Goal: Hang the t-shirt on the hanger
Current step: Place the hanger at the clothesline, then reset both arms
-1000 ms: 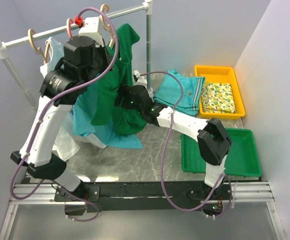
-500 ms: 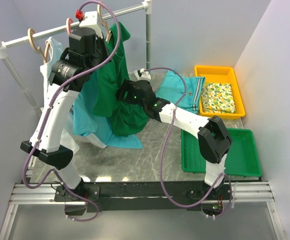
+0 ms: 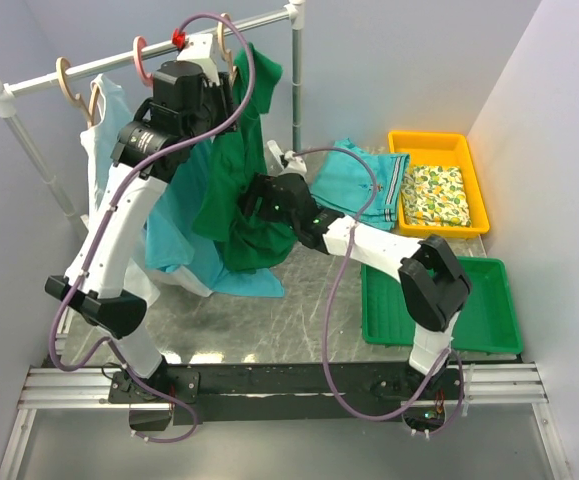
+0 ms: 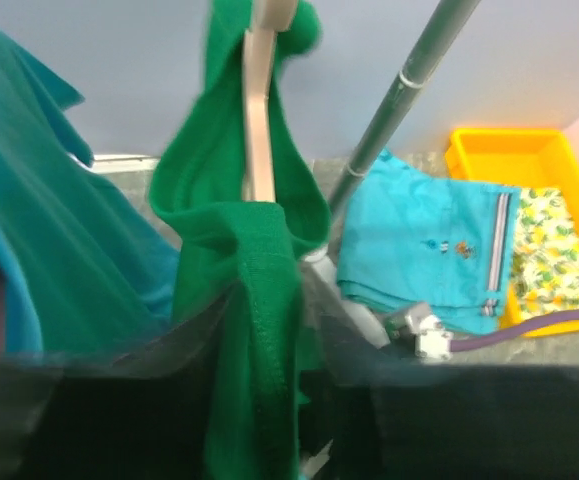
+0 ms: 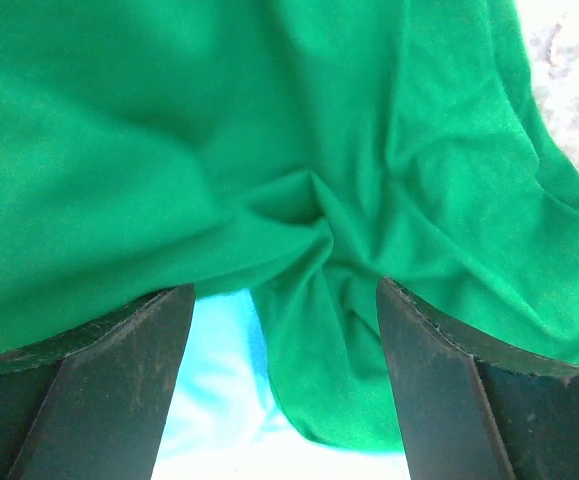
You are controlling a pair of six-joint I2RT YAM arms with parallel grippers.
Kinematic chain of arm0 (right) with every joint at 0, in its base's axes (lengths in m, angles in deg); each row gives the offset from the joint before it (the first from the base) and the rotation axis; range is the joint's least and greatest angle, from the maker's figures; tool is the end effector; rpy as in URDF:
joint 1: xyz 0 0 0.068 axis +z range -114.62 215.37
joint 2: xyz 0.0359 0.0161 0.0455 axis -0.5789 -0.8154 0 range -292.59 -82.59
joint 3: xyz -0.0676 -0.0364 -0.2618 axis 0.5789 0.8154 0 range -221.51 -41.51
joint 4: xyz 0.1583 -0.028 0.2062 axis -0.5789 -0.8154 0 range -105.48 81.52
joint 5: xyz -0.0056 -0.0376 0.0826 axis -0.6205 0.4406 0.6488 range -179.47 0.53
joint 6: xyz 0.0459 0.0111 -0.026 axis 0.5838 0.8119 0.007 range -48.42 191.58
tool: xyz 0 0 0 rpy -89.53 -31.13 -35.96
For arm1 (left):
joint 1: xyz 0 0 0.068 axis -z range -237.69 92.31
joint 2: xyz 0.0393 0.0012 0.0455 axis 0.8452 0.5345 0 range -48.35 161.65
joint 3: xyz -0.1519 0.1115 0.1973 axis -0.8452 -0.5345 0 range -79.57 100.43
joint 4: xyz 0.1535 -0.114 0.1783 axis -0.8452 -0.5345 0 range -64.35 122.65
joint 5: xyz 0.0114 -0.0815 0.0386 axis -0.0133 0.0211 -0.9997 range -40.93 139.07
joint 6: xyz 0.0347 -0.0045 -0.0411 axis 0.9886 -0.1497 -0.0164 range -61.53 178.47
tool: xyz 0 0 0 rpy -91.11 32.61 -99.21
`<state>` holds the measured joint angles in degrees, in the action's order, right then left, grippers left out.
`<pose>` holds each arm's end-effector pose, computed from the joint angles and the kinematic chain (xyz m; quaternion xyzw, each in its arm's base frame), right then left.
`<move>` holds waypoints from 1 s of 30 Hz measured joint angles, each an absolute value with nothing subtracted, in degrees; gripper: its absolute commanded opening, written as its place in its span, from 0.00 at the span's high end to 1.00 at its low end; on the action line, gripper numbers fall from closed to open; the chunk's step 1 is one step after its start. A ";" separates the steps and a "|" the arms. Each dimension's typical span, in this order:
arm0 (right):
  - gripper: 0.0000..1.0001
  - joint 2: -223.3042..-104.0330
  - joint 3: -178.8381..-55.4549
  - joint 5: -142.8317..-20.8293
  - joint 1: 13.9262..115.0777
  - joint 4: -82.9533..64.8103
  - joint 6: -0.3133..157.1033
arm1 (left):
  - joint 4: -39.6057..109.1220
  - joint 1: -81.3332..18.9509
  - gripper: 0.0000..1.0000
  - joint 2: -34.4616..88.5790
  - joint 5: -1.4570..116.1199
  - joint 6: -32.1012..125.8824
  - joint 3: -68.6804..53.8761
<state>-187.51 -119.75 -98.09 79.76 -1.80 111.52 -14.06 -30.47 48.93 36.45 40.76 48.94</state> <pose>0.3156 0.3015 0.2748 0.0113 0.8179 0.3382 0.4652 0.3029 -0.1471 0.5246 -0.0007 0.7939 -0.1491 0.5895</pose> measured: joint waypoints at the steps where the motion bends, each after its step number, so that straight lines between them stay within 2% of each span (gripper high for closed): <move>1: 0.19 -186.79 -118.92 -98.07 79.76 -1.76 111.52 | -13.74 -30.47 0.26 48.84 36.82 41.19 48.50; 2: 0.19 -185.94 -118.00 -98.12 79.73 -1.65 111.52 | -13.41 -30.49 0.10 48.64 37.28 41.06 47.91; 3: 0.19 -184.67 -116.86 -98.16 79.76 -1.54 111.52 | -13.06 -30.49 0.03 48.25 37.67 40.73 47.19; 12: 0.18 -168.87 -104.91 -100.41 79.76 0.63 111.55 | -9.39 -28.37 0.04 36.29 42.74 42.98 40.50; 17: 0.16 -157.48 -96.56 -105.07 79.76 1.11 111.50 | -4.75 -17.48 0.03 30.55 42.17 44.21 38.79; 20: 0.15 -148.96 -91.34 -109.61 79.76 -0.38 111.61 | -0.54 -11.87 0.04 29.32 40.60 44.01 33.37; 24: 0.15 -135.47 -83.36 -116.19 79.73 -3.18 112.68 | 7.57 -7.54 0.04 27.59 38.96 42.42 17.51; 27: 0.15 -125.46 -77.37 -120.30 79.73 -5.91 114.26 | 15.03 -6.43 0.04 26.30 38.96 40.21 -1.44; 30: 0.15 -118.64 -72.04 -122.38 79.73 -8.33 116.22 | 19.03 -5.18 0.04 26.46 38.94 37.32 -15.37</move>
<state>-118.64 -72.04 -122.38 79.73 -8.33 116.22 19.03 -5.18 26.46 38.94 37.32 -15.37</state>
